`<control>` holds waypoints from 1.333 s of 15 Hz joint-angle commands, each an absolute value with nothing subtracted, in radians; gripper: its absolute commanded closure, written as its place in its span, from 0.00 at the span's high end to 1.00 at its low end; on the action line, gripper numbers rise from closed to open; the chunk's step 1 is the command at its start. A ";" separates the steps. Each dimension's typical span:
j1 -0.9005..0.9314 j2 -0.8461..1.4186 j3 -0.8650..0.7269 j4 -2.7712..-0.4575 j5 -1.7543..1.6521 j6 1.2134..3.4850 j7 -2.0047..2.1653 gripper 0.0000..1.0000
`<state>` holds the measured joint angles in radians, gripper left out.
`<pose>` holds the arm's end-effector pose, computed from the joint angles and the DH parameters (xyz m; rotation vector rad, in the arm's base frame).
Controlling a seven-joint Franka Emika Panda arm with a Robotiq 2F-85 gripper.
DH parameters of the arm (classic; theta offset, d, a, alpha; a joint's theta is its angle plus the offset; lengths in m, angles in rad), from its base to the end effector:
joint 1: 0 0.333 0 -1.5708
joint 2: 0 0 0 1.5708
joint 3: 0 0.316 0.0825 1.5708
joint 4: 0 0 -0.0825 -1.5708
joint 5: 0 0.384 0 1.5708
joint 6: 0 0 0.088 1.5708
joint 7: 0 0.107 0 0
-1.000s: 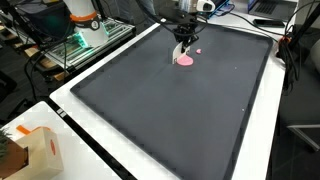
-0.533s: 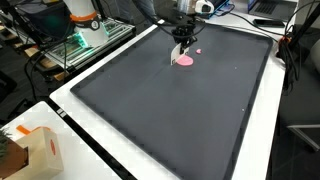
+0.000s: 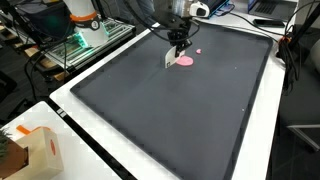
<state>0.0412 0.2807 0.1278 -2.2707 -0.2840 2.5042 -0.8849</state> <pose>0.5238 0.0924 0.2307 2.4311 1.8138 -0.1264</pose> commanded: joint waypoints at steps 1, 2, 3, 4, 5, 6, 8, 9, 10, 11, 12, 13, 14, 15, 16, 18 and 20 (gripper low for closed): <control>0.012 0.285 0.091 -2.331 -0.304 2.514 -0.892 0.01; 0.009 0.284 0.086 -2.334 -0.307 2.513 -0.890 0.01; 0.006 0.283 0.082 -2.336 -0.307 2.512 -0.891 0.01; 0.003 0.283 0.080 -2.337 -0.304 2.514 -0.895 0.01; 0.000 0.284 0.082 -2.336 -0.294 2.517 -0.905 0.01; -0.003 0.286 0.091 -2.331 -0.278 2.522 -0.919 0.01; -0.005 0.291 0.111 -2.318 -0.249 2.525 -0.955 0.01; -0.004 0.295 0.121 -2.310 -0.234 2.523 -0.975 0.01; -0.001 0.300 0.126 -2.303 -0.227 2.517 -0.996 0.01; 0.001 0.307 0.133 -2.296 -0.213 2.512 -1.018 0.01; 0.007 0.315 0.136 -2.287 -0.207 2.505 -1.029 0.01; 0.010 0.321 0.140 -2.280 -0.200 2.502 -1.041 0.01; 0.016 0.329 0.142 -2.271 -0.202 2.505 -1.042 0.01; 0.022 0.338 0.144 -2.259 -0.203 2.505 -1.038 0.01; 0.026 0.344 0.145 -2.251 -0.210 2.510 -1.033 0.01; 0.030 0.358 0.152 -2.233 -0.204 2.510 -1.033 0.01; 0.027 0.366 0.165 -2.219 -0.185 2.503 -1.041 0.01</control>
